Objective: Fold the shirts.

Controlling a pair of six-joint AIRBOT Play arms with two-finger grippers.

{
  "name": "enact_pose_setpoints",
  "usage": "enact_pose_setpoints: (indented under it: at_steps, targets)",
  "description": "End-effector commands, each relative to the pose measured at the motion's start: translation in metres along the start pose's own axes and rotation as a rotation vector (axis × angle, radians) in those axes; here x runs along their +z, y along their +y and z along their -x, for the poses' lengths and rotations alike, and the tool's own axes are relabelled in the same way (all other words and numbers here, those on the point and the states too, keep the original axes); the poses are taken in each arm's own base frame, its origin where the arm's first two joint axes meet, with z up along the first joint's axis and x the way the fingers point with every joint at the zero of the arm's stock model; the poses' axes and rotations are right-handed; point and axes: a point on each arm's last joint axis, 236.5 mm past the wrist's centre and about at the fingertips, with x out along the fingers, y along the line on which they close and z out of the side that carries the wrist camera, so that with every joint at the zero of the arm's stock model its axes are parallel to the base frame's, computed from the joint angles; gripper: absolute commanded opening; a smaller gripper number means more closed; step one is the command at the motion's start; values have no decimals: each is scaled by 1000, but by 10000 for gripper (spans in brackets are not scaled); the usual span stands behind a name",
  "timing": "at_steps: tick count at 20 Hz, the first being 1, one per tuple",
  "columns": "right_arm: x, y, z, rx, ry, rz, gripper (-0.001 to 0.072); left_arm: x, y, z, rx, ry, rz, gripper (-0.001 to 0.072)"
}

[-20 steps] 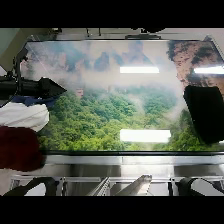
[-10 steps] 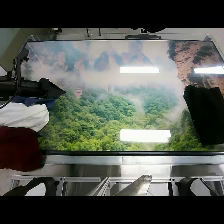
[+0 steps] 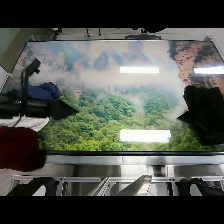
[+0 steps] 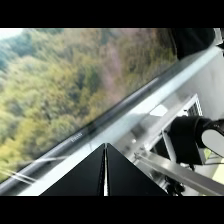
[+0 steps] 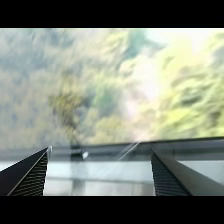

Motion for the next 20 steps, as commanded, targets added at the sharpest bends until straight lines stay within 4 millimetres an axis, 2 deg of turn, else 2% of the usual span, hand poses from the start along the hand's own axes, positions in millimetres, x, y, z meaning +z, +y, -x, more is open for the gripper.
enact_pose_setpoints:
  at_steps: [1,3,5,6,7,8,9,20]
  targets:
    - [-61,26,-43,123,104,57,692,-50,-13,-25,-20,18,20,6]
    - [-80,29,-60,145,155,69,691,-68,-14,-35,-24,25,34,6]
    - [-86,32,-69,147,184,84,686,-78,-12,-39,-24,23,54,6]
    - [-87,34,-72,153,196,79,522,-81,-11,-40,-24,25,59,7]
    - [-86,37,-74,162,199,70,288,-83,-10,-41,-22,28,60,7]
    - [-84,38,-76,166,197,60,132,-83,-10,-40,-23,27,60,7]
    - [-83,37,-78,165,197,55,58,-82,-10,-40,-23,24,60,7]
    - [-85,36,-79,160,207,53,60,-80,-10,-41,-20,15,61,7]
